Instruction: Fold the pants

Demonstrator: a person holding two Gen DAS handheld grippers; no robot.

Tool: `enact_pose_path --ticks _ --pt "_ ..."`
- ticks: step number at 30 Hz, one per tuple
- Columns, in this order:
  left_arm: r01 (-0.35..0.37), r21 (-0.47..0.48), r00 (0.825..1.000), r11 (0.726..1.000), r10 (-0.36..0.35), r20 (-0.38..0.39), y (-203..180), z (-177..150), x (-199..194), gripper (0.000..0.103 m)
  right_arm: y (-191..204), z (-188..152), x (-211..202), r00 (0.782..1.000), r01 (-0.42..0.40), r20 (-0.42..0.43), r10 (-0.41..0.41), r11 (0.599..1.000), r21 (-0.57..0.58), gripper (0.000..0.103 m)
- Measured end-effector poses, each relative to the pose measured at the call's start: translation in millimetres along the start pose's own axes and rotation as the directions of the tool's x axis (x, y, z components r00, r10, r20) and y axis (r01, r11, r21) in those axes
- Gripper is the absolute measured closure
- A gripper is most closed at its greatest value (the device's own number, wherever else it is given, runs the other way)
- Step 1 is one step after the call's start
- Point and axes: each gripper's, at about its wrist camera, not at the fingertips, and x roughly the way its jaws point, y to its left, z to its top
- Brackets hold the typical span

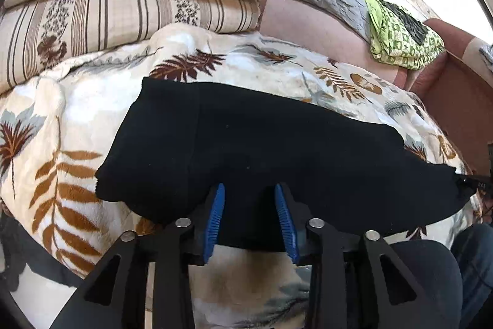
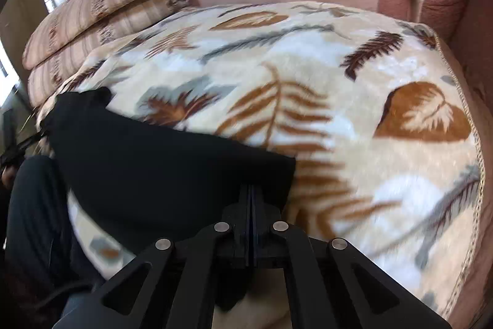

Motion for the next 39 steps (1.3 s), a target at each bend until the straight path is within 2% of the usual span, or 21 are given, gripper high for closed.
enact_pose_path --ticks 4,6,9,11,13,14,15,17,18,19,20,22,24,26,27,29,30,32,34,36,39 --pt "0.015 0.000 1.000 1.000 -0.015 0.002 1.5 0.3 -4.3 0.062 11.3 2.2 -16.0 0.999 0.048 -0.024 -0.049 0.998 -0.050 0.100" --pt "0.030 -0.030 0.999 0.999 -0.030 0.013 8.4 5.0 -15.5 0.062 15.1 2.9 -35.0 0.997 0.073 0.019 -0.072 0.996 -0.053 0.095" --pt "0.047 -0.042 0.997 0.998 -0.044 0.068 10.8 20.5 -26.4 0.058 23.5 7.9 -51.0 0.996 -0.011 0.089 0.016 0.998 -0.061 0.083" --pt "0.060 -0.045 0.995 0.997 -0.057 0.077 10.6 32.5 -20.1 0.055 26.9 14.1 -28.6 0.999 -0.036 0.032 0.038 0.997 -0.061 0.076" --pt "0.062 -0.086 0.998 0.994 -0.060 0.020 17.5 42.9 5.1 0.053 18.1 17.0 11.2 0.996 0.030 -0.084 -0.032 0.999 -0.025 0.078" --pt "0.026 -0.111 0.999 0.993 -0.030 -0.035 23.6 44.3 21.8 0.055 11.8 18.9 18.7 0.997 0.029 -0.068 -0.028 0.999 0.015 0.080" --pt "-0.006 -0.113 0.996 0.994 -0.004 -0.086 29.8 43.1 39.0 0.063 7.5 22.5 18.2 0.999 0.025 -0.037 -0.023 0.998 0.057 0.080" --pt "-0.033 -0.031 0.998 0.999 0.031 -0.056 25.9 45.3 41.3 0.063 10.6 29.9 15.5 0.997 0.069 -0.047 -0.065 0.993 0.099 0.081" --pt "-0.046 -0.016 0.997 0.999 0.045 -0.061 23.6 46.6 41.7 0.063 19.0 34.4 8.8 0.993 0.119 -0.031 -0.117 0.989 0.086 0.080" --pt "-0.058 -0.015 0.997 0.998 0.057 -0.059 21.4 47.7 39.4 0.065 32.4 39.8 0.2 0.986 0.164 -0.007 -0.164 0.985 0.058 0.074" --pt "-0.070 -0.014 0.996 0.997 0.069 -0.052 17.2 50.3 34.9 0.065 41.4 43.6 -6.2 0.986 0.167 0.013 -0.167 0.985 0.040 0.074" --pt "-0.035 0.000 0.999 0.999 0.035 -0.017 0.3 57.8 26.3 0.061 63.9 53.9 -20.0 0.995 0.067 0.069 -0.067 0.998 -0.006 0.072" --pt "0.024 0.040 1.000 0.999 -0.024 0.007 -25.7 65.6 21.9 0.055 100.2 66.5 -25.5 0.990 -0.089 0.101 0.094 0.995 -0.055 0.062" --pt "0.080 0.104 0.997 0.991 -0.078 -0.020 -50.4 73.8 30.9 0.054 139.9 77.5 -15.9 0.967 -0.220 0.105 0.230 0.970 -0.100 0.057" --pt "0.108 0.145 0.993 0.984 -0.100 -0.059 -65.2 76.6 42.3 0.054 166.5 83.6 -2.7 0.942 -0.311 0.090 0.324 0.941 -0.129 0.057" --pt "0.105 0.185 0.984 0.977 -0.075 -0.164 -77.8 76.2 72.7 0.054 204.2 89.6 26.6 0.912 -0.395 0.044 0.407 0.903 -0.172 0.059" --pt "0.081 0.187 0.978 0.979 -0.042 -0.203 -76.8 73.7 87.9 0.053 218.8 92.9 48.5 0.916 -0.396 0.000 0.402 0.901 -0.180 0.061" --pt "0.070 0.207 0.980 0.976 -0.029 -0.194 -72.7 72.4 100.4 0.053 231.4 96.6 98.5 0.949 -0.309 -0.104 0.296 0.939 -0.148 0.062" --pt "0.054 0.217 0.982 0.975 -0.012 -0.190 -74.2 75.8 103.6 0.053 232.5 100.4 111.8 0.968 -0.253 -0.039 0.250 0.957 -0.145 0.062" --pt "0.037 0.223 0.982 0.974 0.006 -0.190 -80.1 77.2 107.0 0.052 227.6 106.4 117.6 0.973 -0.228 -0.038 0.226 0.970 -0.078 0.050" --pt "0.021 0.219 0.980 0.976 0.023 -0.196 -90.2 81.7 100.4 0.054 217.9 107.1 87.7 0.984 -0.175 0.021 0.176 0.984 -0.045 0.051"
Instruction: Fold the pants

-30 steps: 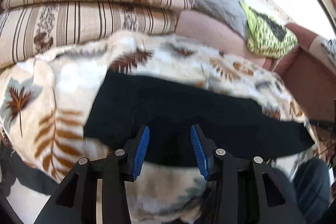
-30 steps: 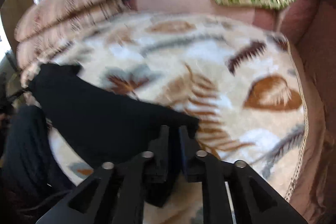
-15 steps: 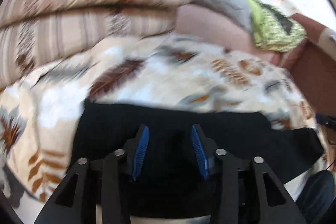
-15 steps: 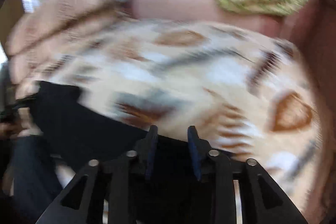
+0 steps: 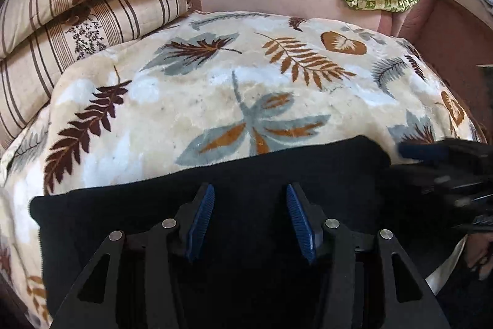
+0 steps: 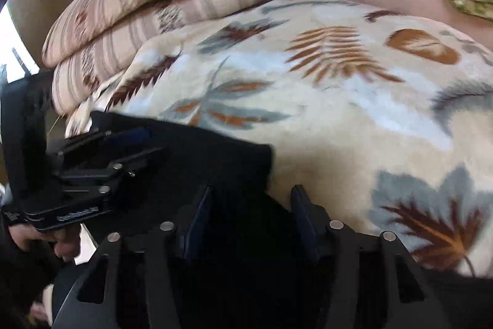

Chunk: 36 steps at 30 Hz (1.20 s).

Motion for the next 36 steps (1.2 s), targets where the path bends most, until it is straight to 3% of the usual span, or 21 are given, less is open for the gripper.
enact_pose_path --ticks 3,6,8,10,12,14,16,17,18,19,21,22,24,25,26,28,30,31,33,34,36 --pt "0.064 -0.027 0.997 0.998 -0.063 0.047 -5.6 2.2 -22.2 0.055 -29.7 -11.6 -66.3 0.993 -0.005 0.117 0.002 1.000 0.027 0.047" --pt "0.169 0.002 0.981 0.986 -0.169 0.098 -20.8 1.3 -43.8 0.046 -80.0 -36.4 -137.0 0.984 0.011 0.176 -0.032 0.993 0.117 0.046" --pt "0.141 0.089 0.986 0.986 -0.148 0.080 -36.4 -1.3 -40.3 0.041 -113.4 -57.1 -173.0 0.982 -0.014 0.190 -0.019 0.985 0.170 0.043" --pt "0.089 0.186 0.996 0.978 -0.085 -0.033 -47.6 -4.0 -11.3 0.042 -133.5 -78.9 -201.7 0.982 -0.047 0.188 0.016 0.986 0.161 0.043" --pt "0.091 0.190 0.989 0.977 -0.066 -0.135 -41.4 -2.7 17.7 0.040 -141.0 -98.4 -211.9 0.981 -0.104 0.175 0.082 0.987 0.125 0.043" --pt "0.122 0.201 0.987 0.972 -0.097 -0.131 -37.4 3.3 23.4 0.038 -148.9 -111.4 -203.9 0.972 -0.211 0.135 0.193 0.968 0.135 0.044" --pt "0.125 0.173 0.985 0.977 -0.102 -0.137 -35.9 7.2 24.9 0.037 -159.2 -116.7 -177.5 0.988 -0.151 0.069 0.141 0.974 0.167 0.045" --pt "0.116 0.179 0.986 0.977 -0.092 -0.136 -37.4 7.2 25.6 0.037 -175.1 -120.8 -149.1 0.998 -0.051 -0.030 0.059 0.975 0.218 0.048" --pt "0.104 0.187 0.988 0.977 -0.080 -0.131 -40.0 8.1 26.3 0.037 -184.5 -125.9 -135.0 0.998 0.014 -0.066 0.002 0.967 0.254 0.055" --pt "0.096 0.193 0.989 0.977 -0.072 -0.128 -42.1 8.3 25.6 0.037 -195.7 -127.5 -131.4 1.000 0.024 -0.015 -0.021 0.956 0.291 0.085" --pt "0.087 0.181 0.992 0.980 -0.069 -0.104 -45.8 11.1 15.1 0.041 -214.2 -127.3 -141.1 0.997 -0.050 0.077 0.019 0.907 0.418 0.090" --pt "0.089 0.157 0.994 0.984 -0.078 -0.076 -46.0 13.8 5.1 0.042 -217.7 -127.8 -150.1 0.995 -0.062 0.102 0.015 0.881 0.469 0.089" --pt "0.118 0.062 0.993 0.991 -0.119 0.000 -40.3 19.3 -17.9 0.042 -215.2 -130.0 -170.5 0.989 -0.044 0.146 -0.032 0.873 0.486 0.077" --pt "0.156 0.006 0.987 0.988 -0.156 0.043 -36.8 21.3 -28.7 0.038 -212.7 -132.5 -181.2 0.984 -0.024 0.164 -0.065 0.871 0.491 0.059" --pt "0.212 -0.056 0.975 0.976 -0.207 0.086 -33.1 22.1 -39.1 0.034 -208.6 -136.6 -193.3 0.978 -0.013 0.189 -0.093 0.868 0.496 0.039" --pt "0.340 -0.191 0.931 0.921 -0.302 0.204 -25.7 16.9 -59.6 0.019 -202.7 -146.3 -210.8 0.965 -0.047 0.244 -0.093 0.858 0.511 0.032" --pt "0.446 -0.265 0.882 0.855 -0.368 0.296 -24.5 5.4 -67.9 0.015 -199.0 -157.1 -220.0 0.954 -0.128 0.295 -0.049 0.824 0.551 0.032" --pt "0.472 -0.281 0.868 0.836 -0.384 0.315 -26.1 0.5 -67.2 0.015 -198.1 -162.4 -221.2 0.945 -0.176 0.326 -0.031 0.792 0.585 0.032" --pt "0.480 -0.295 0.860 0.826 -0.377 0.342 -29.6 -10.5 -63.0 0.015 -201.7 -174.2 -219.3 0.926 -0.279 0.376 0.026 0.719 0.637 0.032" --pt "0.477 -0.309 0.860 0.823 -0.365 0.355 -31.2 -18.1 -58.8 0.015 -200.4 -181.5 -212.2 0.913 -0.348 0.402 0.075 0.659 0.667 0.032" --pt "0.444 -0.319 0.877 0.837 -0.333 0.347 -33.4 -30.5 -52.4 0.016 -197.1 -190.2 -192.9 0.889 -0.443 0.425 0.172 0.565 0.696 0.032"
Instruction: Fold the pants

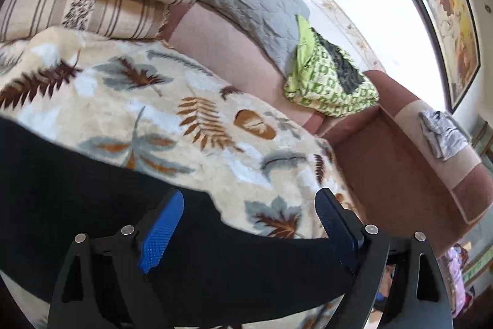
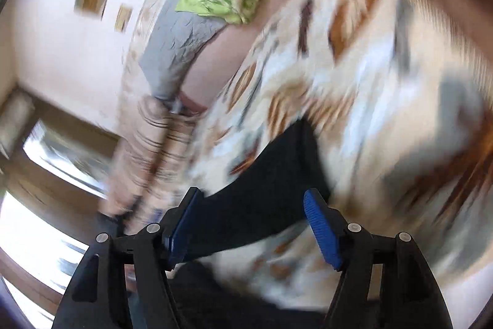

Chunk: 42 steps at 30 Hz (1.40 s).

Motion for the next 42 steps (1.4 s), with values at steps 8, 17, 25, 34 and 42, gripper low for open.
enact_pose_path --ticks 8,17,25,34,42 --pt "-0.043 -0.007 0.999 0.999 0.043 0.028 -9.5 -11.8 -11.1 0.015 -35.0 8.7 25.5 0.992 0.090 0.076 -0.102 0.985 0.149 0.033" --pt "-0.024 -0.064 1.000 0.998 0.025 0.011 5.7 -4.1 -5.9 0.015 -27.2 16.5 40.1 0.992 0.083 0.084 -0.089 0.994 0.071 0.039" --pt "-0.043 -0.085 0.999 0.995 0.043 -0.002 9.2 -4.8 -0.7 0.015 -53.3 4.3 34.5 0.989 0.111 0.097 -0.113 0.993 0.026 0.094" --pt "-0.046 -0.118 0.999 0.992 0.046 0.004 17.0 -4.0 -4.2 0.014 -58.0 -2.1 26.2 0.986 0.056 0.155 -0.066 0.996 0.070 0.090" --pt "-0.015 -0.227 0.999 0.974 0.025 0.044 38.3 -4.3 -14.1 0.014 -38.6 -3.1 27.6 0.979 0.130 0.158 -0.132 0.991 0.020 0.094"
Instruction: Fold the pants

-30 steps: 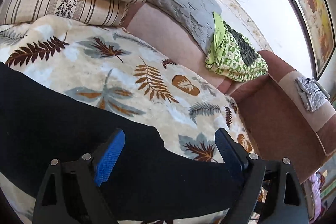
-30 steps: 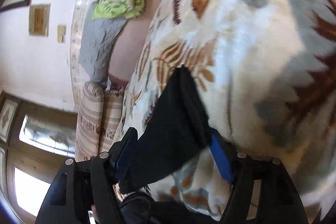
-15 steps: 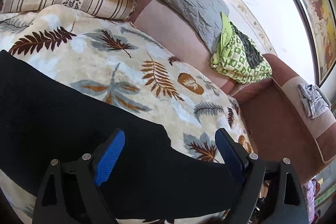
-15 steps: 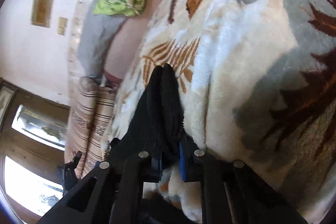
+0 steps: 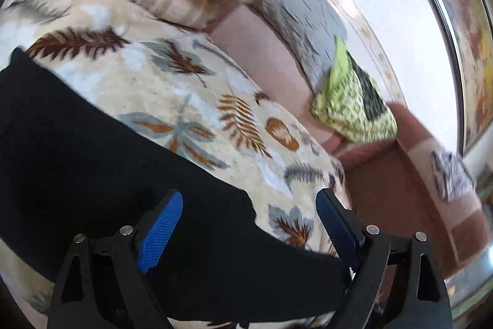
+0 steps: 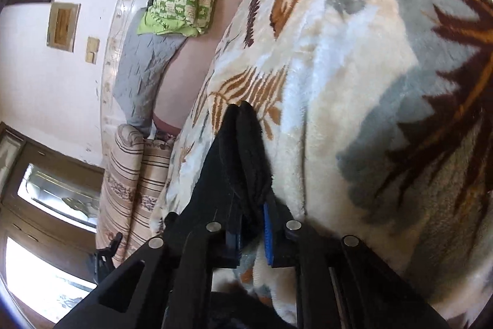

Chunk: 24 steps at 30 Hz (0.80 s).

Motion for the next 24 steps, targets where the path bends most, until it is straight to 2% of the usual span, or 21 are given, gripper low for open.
enact_pose_path --ticks 3,6,9,13,16,19,24 --pt "0.007 -0.076 1.000 0.997 -0.005 0.030 13.2 1.0 -4.5 0.014 30.2 -1.3 5.0 0.998 -0.046 -0.040 0.043 0.997 -0.057 0.095" --pt "0.007 -0.112 0.999 0.994 -0.001 0.052 20.7 0.4 -7.4 0.014 70.5 -13.2 24.2 0.987 -0.087 -0.144 0.067 0.986 -0.141 0.095" --pt "0.009 -0.110 0.998 0.994 -0.002 0.058 21.6 -1.5 -9.3 0.014 103.9 -30.3 49.2 0.965 -0.135 -0.247 0.085 0.972 -0.193 0.094" --pt "0.011 -0.100 0.998 0.995 -0.005 0.062 20.3 -0.5 -9.5 0.014 136.8 -54.9 88.0 0.938 -0.089 -0.348 -0.008 0.961 -0.263 0.094" --pt "0.012 -0.103 0.998 0.995 -0.006 0.067 21.3 0.0 -11.0 0.014 164.9 -79.4 112.6 0.916 -0.102 -0.399 -0.042 0.937 -0.334 0.094" --pt "0.012 -0.112 0.998 0.994 -0.005 0.064 22.9 1.2 -10.2 0.014 188.2 -104.6 129.4 0.906 -0.111 -0.416 -0.081 0.903 -0.416 0.094" --pt "0.012 -0.114 0.998 0.993 -0.004 0.063 22.9 1.5 -9.9 0.014 203.7 -133.0 153.2 0.888 -0.137 -0.449 -0.095 0.879 -0.457 0.094"
